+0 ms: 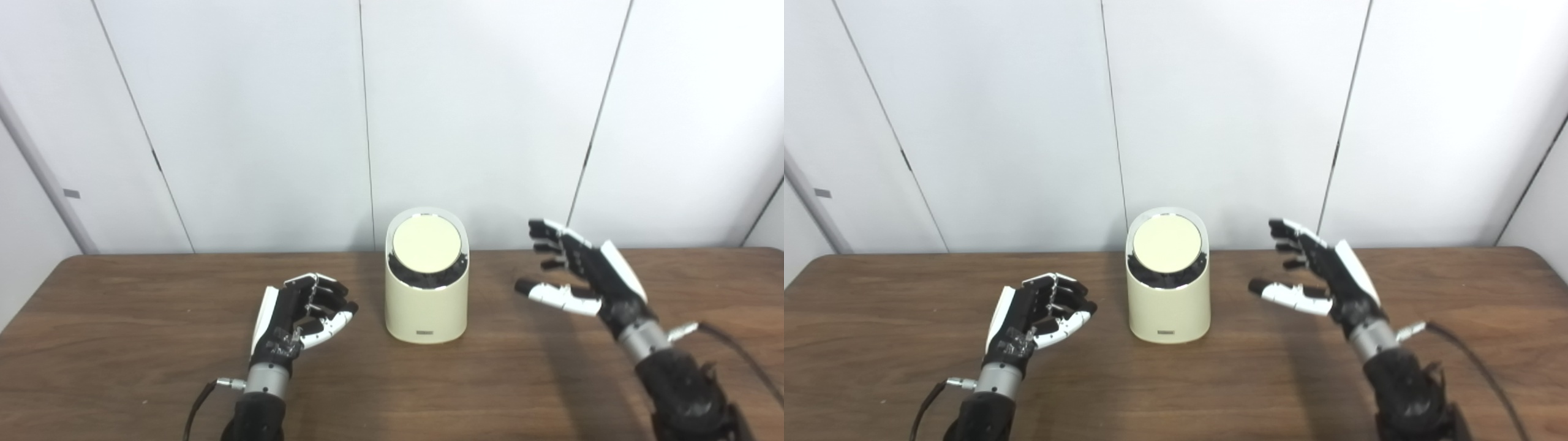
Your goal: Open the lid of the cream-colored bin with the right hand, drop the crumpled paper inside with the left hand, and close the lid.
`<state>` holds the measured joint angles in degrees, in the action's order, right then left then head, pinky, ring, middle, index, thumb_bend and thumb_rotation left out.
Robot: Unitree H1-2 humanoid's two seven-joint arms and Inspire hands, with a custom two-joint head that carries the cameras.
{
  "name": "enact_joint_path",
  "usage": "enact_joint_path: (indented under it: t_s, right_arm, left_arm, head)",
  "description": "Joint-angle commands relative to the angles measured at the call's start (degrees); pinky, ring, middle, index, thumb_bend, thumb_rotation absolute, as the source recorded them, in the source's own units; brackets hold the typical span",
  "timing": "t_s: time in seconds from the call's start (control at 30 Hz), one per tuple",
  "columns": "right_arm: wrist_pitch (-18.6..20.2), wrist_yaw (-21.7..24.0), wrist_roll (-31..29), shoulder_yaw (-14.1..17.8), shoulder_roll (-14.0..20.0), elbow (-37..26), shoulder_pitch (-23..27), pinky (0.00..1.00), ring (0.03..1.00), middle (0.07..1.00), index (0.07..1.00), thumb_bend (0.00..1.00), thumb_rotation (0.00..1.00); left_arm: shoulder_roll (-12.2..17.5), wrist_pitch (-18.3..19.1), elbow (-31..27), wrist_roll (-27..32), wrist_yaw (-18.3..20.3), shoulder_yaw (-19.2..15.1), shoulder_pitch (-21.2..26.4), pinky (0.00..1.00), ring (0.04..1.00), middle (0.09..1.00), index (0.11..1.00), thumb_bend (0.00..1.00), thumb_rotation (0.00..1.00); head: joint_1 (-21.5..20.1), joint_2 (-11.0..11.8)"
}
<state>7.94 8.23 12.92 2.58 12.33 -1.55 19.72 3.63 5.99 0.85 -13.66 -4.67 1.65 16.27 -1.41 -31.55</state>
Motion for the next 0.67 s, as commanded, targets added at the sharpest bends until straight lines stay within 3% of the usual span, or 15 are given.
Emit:
enact_joint_path:
  t_s: [0.0, 0.4, 0.43, 0.53, 0.57, 0.63]
  right_arm:
    - [-1.1, -2.5, -1.4, 1.3, -0.4, -1.2, 1.8, 0.73, 0.813, 0.85, 0.855, 0.62, 0.37]
    - [-2.1, -3.8, -3.3, 0.3, -2.5, 1.1, 1.1, 0.7, 0.8, 0.838, 0.84, 0.63, 0.37]
    - [-2.1, -4.0, -3.3, 0.2, -2.6, 1.2, 1.0, 0.7, 0.802, 0.839, 0.844, 0.64, 0.38]
    - [-2.6, -4.2, -3.4, 0.1, -2.8, 1.6, 0.7, 0.69, 0.799, 0.833, 0.844, 0.63, 0.37]
    - [-2.6, -4.3, -3.3, 0.0, -2.8, 1.6, 0.6, 0.69, 0.796, 0.832, 0.844, 0.63, 0.36]
    - [-2.6, -4.4, -3.2, -0.1, -2.8, 1.6, 0.5, 0.69, 0.794, 0.834, 0.846, 0.62, 0.35]
  left_arm:
    - [0.5, -2.7, -1.1, 0.3, -0.3, -0.3, 2.5, 0.45, 0.552, 0.496, 0.499, 0.52, 0.0]
    - [0.7, -4.3, -0.5, 0.6, -0.4, -0.5, 2.7, 0.5, 0.578, 0.496, 0.503, 0.52, 0.0]
    - [0.8, -5.0, -0.3, 0.9, -0.1, -0.5, 2.7, 0.52, 0.596, 0.591, 0.5, 0.51, 0.03]
    - [1.5, -7.6, 0.7, 2.2, 1.0, -0.4, 2.7, 0.54, 0.628, 0.681, 0.498, 0.51, 0.05]
    - [1.7, -8.7, 1.1, 2.8, 1.3, -0.4, 2.7, 0.55, 0.637, 0.699, 0.617, 0.58, 0.03]
    - [2.0, -9.9, 1.7, 3.7, 1.8, -0.5, 2.7, 0.56, 0.654, 0.722, 0.738, 0.65, 0.01]
  head:
    - [-0.3, -0.1]
    - [-0.6, -0.5]
    - [-0.6, -0.5]
    - [-0.6, -0.7]
    - [-0.6, -0.7]
    - [-0.6, -0.8]
